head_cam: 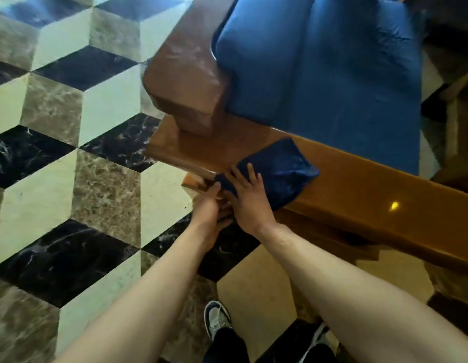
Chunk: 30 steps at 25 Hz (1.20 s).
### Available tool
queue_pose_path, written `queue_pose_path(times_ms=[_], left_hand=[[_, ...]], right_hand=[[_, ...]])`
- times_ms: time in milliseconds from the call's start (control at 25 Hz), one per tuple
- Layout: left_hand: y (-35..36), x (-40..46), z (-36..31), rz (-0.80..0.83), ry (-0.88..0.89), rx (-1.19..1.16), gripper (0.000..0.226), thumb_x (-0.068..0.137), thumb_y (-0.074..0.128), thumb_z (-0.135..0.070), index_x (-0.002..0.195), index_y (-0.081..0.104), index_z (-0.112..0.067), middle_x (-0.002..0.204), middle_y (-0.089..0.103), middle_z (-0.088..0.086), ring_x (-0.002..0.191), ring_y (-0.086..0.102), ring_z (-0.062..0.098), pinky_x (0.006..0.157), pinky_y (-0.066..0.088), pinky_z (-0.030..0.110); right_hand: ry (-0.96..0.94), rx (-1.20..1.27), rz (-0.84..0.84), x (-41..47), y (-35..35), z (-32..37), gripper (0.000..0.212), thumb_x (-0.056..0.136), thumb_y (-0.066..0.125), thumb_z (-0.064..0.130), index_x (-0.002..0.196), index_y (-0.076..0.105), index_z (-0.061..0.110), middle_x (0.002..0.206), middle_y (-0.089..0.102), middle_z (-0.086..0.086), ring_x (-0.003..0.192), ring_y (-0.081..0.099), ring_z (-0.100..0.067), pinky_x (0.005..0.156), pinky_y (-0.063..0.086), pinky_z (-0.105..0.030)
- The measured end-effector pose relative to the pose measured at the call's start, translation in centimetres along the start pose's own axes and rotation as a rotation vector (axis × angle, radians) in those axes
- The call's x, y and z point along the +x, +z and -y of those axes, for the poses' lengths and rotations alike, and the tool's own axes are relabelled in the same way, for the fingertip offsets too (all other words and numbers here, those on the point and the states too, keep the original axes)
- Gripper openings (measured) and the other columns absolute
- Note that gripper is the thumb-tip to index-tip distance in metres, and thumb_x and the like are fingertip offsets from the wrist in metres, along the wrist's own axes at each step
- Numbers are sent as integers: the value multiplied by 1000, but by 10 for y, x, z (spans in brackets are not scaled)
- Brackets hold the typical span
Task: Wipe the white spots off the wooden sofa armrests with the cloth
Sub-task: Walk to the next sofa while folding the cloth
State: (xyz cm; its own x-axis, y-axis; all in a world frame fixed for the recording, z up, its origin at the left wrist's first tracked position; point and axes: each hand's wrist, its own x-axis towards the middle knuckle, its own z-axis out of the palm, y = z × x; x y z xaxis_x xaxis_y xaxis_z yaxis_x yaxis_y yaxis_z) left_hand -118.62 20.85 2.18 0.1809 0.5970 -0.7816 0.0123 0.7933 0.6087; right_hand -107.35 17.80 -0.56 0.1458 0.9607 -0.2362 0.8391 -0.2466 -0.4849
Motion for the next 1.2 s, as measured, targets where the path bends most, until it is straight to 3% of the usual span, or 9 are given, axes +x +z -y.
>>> queue_pose_path(times_ms=[80, 200, 320, 560, 680, 800, 960, 1040, 1200], left_hand=[[-28, 1, -11, 99, -95, -240, 50, 103, 44, -50, 133, 63, -15, 123, 72, 15, 114, 67, 34, 103, 51, 52], [-65, -3, -33, 41, -90, -353, 58, 101, 42, -58, 118, 71, -11, 127, 70, 21, 113, 68, 36, 98, 54, 48], [-88, -5, -56, -82, -111, -252, 52, 101, 46, -55, 114, 71, -11, 122, 70, 19, 107, 68, 36, 82, 56, 41], [-141, -3, -106, -58, -30, -221, 42, 102, 43, -46, 117, 69, -17, 120, 75, 3, 117, 64, 29, 91, 55, 32], [-153, -5, -143, 201, -37, -570, 61, 99, 44, -55, 140, 61, -13, 145, 60, 16, 136, 52, 38, 119, 32, 57], [-167, -6, -202, 269, 75, -709, 52, 97, 57, -41, 135, 65, -8, 143, 61, 20, 132, 57, 35, 115, 41, 50], [-184, -2, -284, 45, 254, -471, 26, 97, 62, -27, 108, 79, -10, 119, 74, 20, 106, 74, 31, 80, 62, 42], [-193, 6, -322, -91, 348, -373, 18, 95, 67, -24, 106, 76, -13, 110, 78, 16, 98, 76, 31, 67, 62, 43], [-235, 41, -391, -260, 450, -285, 23, 88, 71, -26, 105, 74, -11, 106, 78, 17, 93, 77, 33, 66, 62, 43]], right_hand=[[109, 467, 51, -4, -3, 48, 43, 109, 42, 34, 151, 45, 26, 163, 37, -3, 151, 29, -22, 122, 23, -33], [300, 1112, -36, -8, -18, 114, 24, 108, 47, 28, 116, 69, 22, 107, 76, 1, 98, 72, -9, 88, 55, -28], [451, 1487, 70, 2, -41, 153, 30, 107, 44, 37, 114, 67, 19, 99, 79, -2, 85, 75, -17, 75, 61, -35], [431, 1966, 359, 53, -101, 199, 57, 100, 41, 58, 122, 72, 16, 129, 68, -9, 106, 71, -23, 76, 60, -33], [273, 2000, 444, 89, -134, 210, 61, 105, 37, 53, 130, 68, 6, 140, 62, -16, 124, 64, -29, 98, 55, -42], [186, 2026, 438, 138, -169, 221, 51, 100, 53, 44, 133, 65, 6, 136, 65, -15, 126, 63, -29, 104, 52, -43], [299, 1650, 177, 201, -192, 234, 56, 86, 79, 25, 136, 58, 8, 133, 65, -24, 119, 66, -37, 102, 53, -52], [369, 1489, 80, 232, -193, 249, 53, 81, 83, 12, 128, 60, 1, 123, 68, -28, 102, 72, -37, 87, 62, -49], [416, 1385, 46, 302, -177, 293, 48, 76, 80, 1, 121, 62, -2, 105, 72, -24, 87, 73, -36, 65, 60, -38]])
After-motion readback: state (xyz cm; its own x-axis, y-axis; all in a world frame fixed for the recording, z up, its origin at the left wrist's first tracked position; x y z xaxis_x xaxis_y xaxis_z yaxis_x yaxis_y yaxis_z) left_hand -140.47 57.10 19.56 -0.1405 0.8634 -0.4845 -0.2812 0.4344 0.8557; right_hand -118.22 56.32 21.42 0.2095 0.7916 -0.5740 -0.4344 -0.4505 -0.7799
